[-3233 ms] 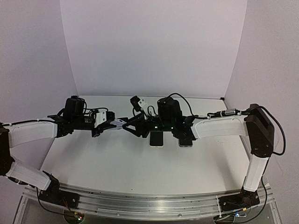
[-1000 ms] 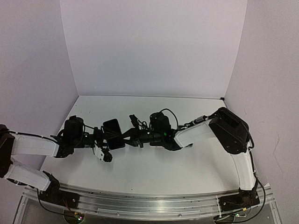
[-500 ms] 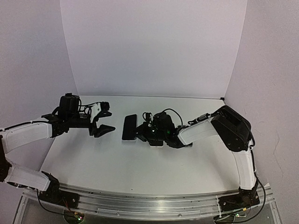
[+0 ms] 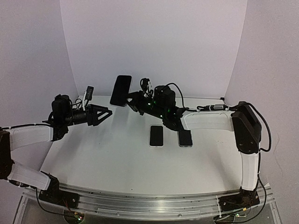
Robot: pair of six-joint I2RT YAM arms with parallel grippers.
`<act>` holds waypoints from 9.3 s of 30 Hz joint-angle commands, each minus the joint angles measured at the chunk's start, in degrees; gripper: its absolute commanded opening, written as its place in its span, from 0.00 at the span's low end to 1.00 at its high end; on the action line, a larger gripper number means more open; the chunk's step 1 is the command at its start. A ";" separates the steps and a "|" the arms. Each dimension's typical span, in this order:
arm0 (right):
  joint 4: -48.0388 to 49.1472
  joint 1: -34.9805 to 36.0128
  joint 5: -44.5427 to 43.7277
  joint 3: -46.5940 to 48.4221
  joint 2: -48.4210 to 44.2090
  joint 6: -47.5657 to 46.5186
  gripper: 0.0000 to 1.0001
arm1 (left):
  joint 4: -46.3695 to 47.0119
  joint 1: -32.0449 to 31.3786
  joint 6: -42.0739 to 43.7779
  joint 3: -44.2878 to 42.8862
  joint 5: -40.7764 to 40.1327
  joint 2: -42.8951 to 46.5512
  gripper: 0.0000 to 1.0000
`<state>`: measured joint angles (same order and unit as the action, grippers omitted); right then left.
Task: Take the phone out of the phone case
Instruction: Remove the phone case from the phone, then place the phone case at the center of the board, then place the phone at the center of the board, then pick up the phone at the center of the board, then adjust the phone.
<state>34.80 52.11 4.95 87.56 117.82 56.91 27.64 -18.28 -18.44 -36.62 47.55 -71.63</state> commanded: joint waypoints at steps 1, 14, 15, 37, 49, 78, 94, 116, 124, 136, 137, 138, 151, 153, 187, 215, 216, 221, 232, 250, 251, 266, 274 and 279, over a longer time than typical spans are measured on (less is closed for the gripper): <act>7.02 2.10 -0.46 6.73 -2.22 -2.73 0.00 | 16.93 -4.72 -8.70 -2.29 -1.77 -1.25 0.80; 9.87 4.52 0.18 11.87 -0.42 -3.31 0.00 | 21.48 -6.16 -9.43 -6.46 -8.41 -1.61 0.43; 10.28 4.56 0.19 11.86 -0.40 -3.07 0.00 | 21.54 -6.15 -9.29 -6.48 -8.67 -1.58 0.40; 12.19 4.72 -0.32 8.51 -0.79 -1.65 0.00 | 16.91 -6.00 -2.02 -6.42 -12.35 2.16 0.00; 7.04 3.75 -5.76 -2.33 -7.94 -2.87 0.00 | -2.40 0.17 5.20 -4.41 -25.65 1.71 0.00; -10.42 -2.17 -0.39 -14.03 -8.98 -7.50 0.00 | 7.80 0.45 -44.10 8.13 -14.19 -14.28 0.00; -12.35 -4.42 6.62 -8.45 -1.38 -4.63 0.00 | 15.23 -4.81 -50.93 5.96 -18.00 -27.89 0.00; -14.73 -5.26 7.86 -7.14 -0.21 -4.03 0.00 | -2.00 -6.87 -57.36 6.68 -24.45 -24.26 0.46; -20.71 -5.24 6.41 1.32 8.82 6.37 0.00 | -13.87 -6.47 -57.89 2.63 -22.60 -15.96 0.45; -21.04 -5.25 11.05 8.97 19.70 12.88 0.00 | -26.73 -2.29 -34.23 -3.30 -35.88 -12.25 0.44; -21.07 -5.20 10.97 8.85 20.09 12.95 0.00 | -26.42 -2.22 -32.79 -3.05 -37.67 -12.72 0.44; -21.15 -5.24 11.10 8.78 20.35 12.99 0.00 | -25.29 -2.03 -31.39 -2.63 -39.16 -13.21 0.44; -29.70 -5.22 15.80 8.95 21.89 13.22 0.00 | -17.02 -1.85 -28.20 0.92 -39.12 -15.94 0.44; -29.70 -5.21 14.65 8.45 21.67 13.53 0.06 | -17.34 -1.85 -28.34 1.25 -38.99 -15.78 0.44; -65.02 -4.28 -8.72 21.70 10.18 -12.90 0.81 | -13.05 -1.96 -22.38 1.73 -38.77 -14.79 0.50; -95.22 -4.60 -18.02 44.03 28.77 -19.62 0.98 | -15.09 -2.66 -17.33 -2.75 -38.26 -11.83 0.59; -95.10 -4.63 -17.88 44.70 29.17 -19.44 0.98 | -15.13 -2.72 -17.22 -2.82 -38.30 -11.94 0.59; -94.66 -4.59 -18.41 44.40 29.75 -19.52 0.93 | -14.77 -2.73 -17.07 -3.28 -38.29 -12.38 0.59; -91.74 -4.58 -20.84 37.01 24.63 -19.91 0.38 | -9.78 -3.80 -12.00 -4.64 -32.20 -11.29 0.57; -47.18 4.06 -29.36 12.60 -3.38 -37.03 0.26 | 3.75 -11.55 -15.04 -12.48 -19.52 -15.23 0.79; -46.69 4.60 -29.57 13.02 -3.38 -37.64 0.26 | 4.06 -11.88 -14.99 -12.88 -19.71 -15.46 0.79; -42.89 7.13 -27.29 16.21 -3.57 -42.87 0.29 | 1.99 -13.45 -16.06 -14.95 -22.64 -15.91 0.07; -42.62 6.47 -19.79 11.09 -7.94 -48.18 0.90 | 2.41 -12.92 -16.57 -15.42 -19.31 -14.78 0.00; -41.47 -1.89 5.24 0.35 -16.34 -41.41 0.98 | 4.16 -11.37 -13.30 -15.93 -11.10 -14.06 0.00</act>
<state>-10.63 56.76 -11.32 93.43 111.40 11.48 27.52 -30.95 -35.33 -49.89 28.90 -87.55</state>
